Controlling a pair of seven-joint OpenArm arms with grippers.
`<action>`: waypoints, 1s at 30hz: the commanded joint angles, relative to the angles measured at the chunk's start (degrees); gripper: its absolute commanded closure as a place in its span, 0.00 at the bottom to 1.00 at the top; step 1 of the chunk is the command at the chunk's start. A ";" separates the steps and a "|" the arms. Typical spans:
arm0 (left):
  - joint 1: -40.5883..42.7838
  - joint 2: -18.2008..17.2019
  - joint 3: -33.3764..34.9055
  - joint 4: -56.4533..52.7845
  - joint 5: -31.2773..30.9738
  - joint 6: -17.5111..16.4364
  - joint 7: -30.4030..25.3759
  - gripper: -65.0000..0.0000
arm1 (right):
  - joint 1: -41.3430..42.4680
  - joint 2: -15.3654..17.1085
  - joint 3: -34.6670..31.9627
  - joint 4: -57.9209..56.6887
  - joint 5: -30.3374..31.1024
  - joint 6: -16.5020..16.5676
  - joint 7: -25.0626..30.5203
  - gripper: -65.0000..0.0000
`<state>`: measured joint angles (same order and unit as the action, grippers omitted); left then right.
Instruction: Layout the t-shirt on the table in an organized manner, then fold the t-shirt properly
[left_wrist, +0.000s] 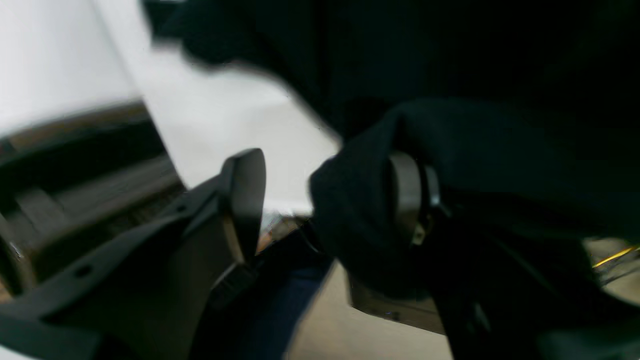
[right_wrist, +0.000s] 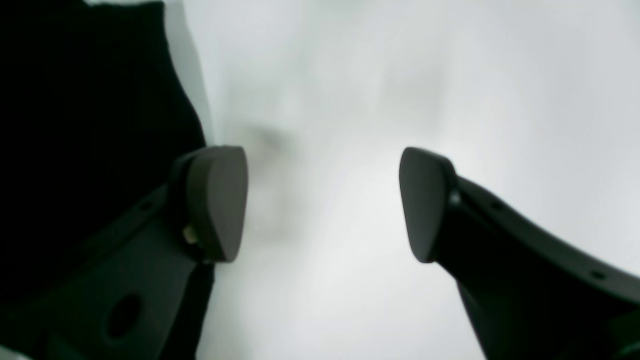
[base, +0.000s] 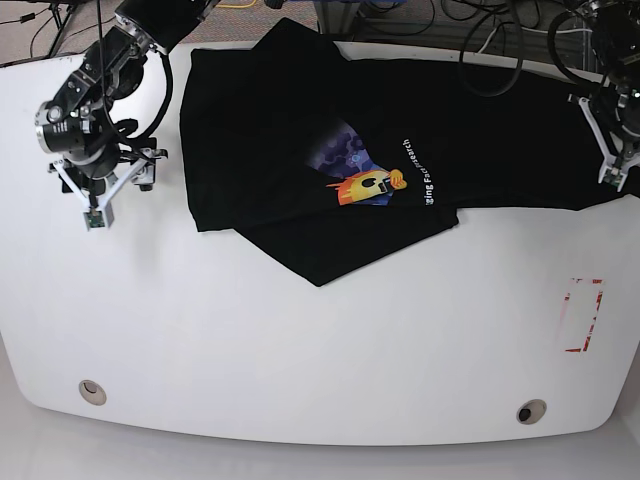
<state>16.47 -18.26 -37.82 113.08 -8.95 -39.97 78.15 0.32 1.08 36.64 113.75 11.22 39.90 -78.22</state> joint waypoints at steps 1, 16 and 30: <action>-0.07 -0.86 -4.42 0.90 -4.54 -0.03 0.14 0.51 | 1.66 -0.42 -2.75 0.31 1.74 0.10 1.51 0.31; -1.57 -0.95 -17.25 0.55 -31.18 -0.03 0.22 0.54 | 8.52 -2.88 -14.36 -13.67 1.66 0.10 10.39 0.31; 4.32 -4.46 -10.75 0.37 -24.50 -0.03 0.22 0.54 | 9.22 -2.97 -17.70 -18.06 1.66 0.10 14.00 0.31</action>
<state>20.60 -21.45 -47.90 112.84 -35.35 -39.94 78.63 8.56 -2.15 18.79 94.78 12.14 39.97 -65.54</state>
